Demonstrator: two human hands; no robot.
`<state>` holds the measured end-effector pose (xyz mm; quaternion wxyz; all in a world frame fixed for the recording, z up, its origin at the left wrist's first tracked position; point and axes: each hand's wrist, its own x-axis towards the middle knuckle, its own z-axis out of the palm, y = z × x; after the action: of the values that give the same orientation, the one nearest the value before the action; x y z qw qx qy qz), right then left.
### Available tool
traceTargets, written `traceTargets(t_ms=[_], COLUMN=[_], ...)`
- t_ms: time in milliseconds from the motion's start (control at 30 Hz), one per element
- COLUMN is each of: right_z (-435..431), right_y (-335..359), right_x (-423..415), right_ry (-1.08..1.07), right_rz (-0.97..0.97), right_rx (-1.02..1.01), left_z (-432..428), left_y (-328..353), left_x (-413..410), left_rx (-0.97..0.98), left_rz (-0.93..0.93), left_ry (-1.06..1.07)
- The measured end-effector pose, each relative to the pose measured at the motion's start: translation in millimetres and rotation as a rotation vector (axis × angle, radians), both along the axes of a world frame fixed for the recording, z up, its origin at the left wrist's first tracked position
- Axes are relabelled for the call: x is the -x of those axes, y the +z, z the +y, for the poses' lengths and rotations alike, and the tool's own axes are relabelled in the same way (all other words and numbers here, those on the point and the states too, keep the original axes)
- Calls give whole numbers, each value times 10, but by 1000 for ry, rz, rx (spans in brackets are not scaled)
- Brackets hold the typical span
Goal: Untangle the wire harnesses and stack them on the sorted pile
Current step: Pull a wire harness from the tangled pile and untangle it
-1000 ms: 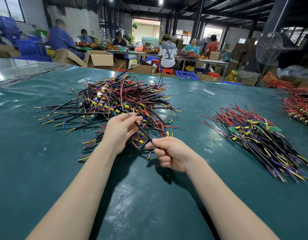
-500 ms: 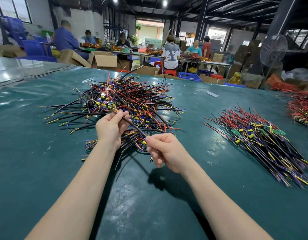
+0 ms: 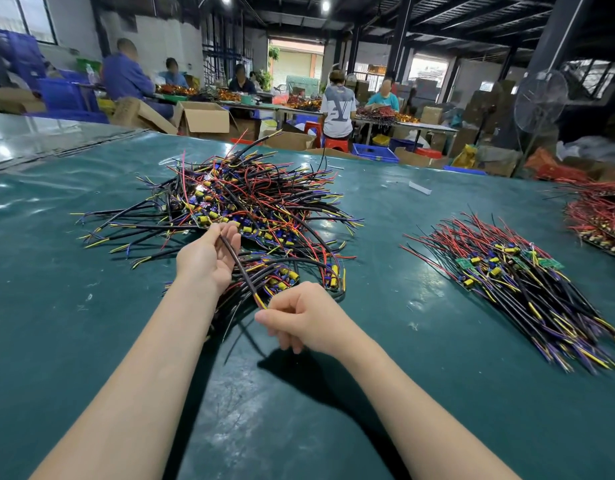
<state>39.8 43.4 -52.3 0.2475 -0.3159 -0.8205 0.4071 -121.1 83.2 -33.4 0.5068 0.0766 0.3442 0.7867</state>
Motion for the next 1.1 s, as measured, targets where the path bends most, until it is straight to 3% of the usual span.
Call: traceTargets(t_ms=[200,300,367,433,533,633,733,833,1100], right_z=[-24,13,72,139,282,345,335,347,403], right_y=[8,-26,-15,12,11,22,69,83,78], right_x=[58,37,-45,-149,-284,-287,-236,-322,-460], right_ry=[216,246,231,104,-219,-267,-235,-236,-275], right_rz=[-5,-77,-32,138,488,679,766,787,584], right_rx=[172,222,359,468,453,494,496,465,451], left_z=[-27,-68,-114,-178,-269,-332,-332,-324,-294], left_y=[-2,10,56,117,142,94,48,16,-77], left_x=[-90,-71,-14,-34,-303,-533,-551,-581,-587], left_rx=[32,12,-17,-9,70,36,-1,-8,-37], left_rz=[-27,-107,-134,-8,378,688,815,830,883], left_ry=[-132,-219,-334,-502,-732,-922,-934,-922,-671])
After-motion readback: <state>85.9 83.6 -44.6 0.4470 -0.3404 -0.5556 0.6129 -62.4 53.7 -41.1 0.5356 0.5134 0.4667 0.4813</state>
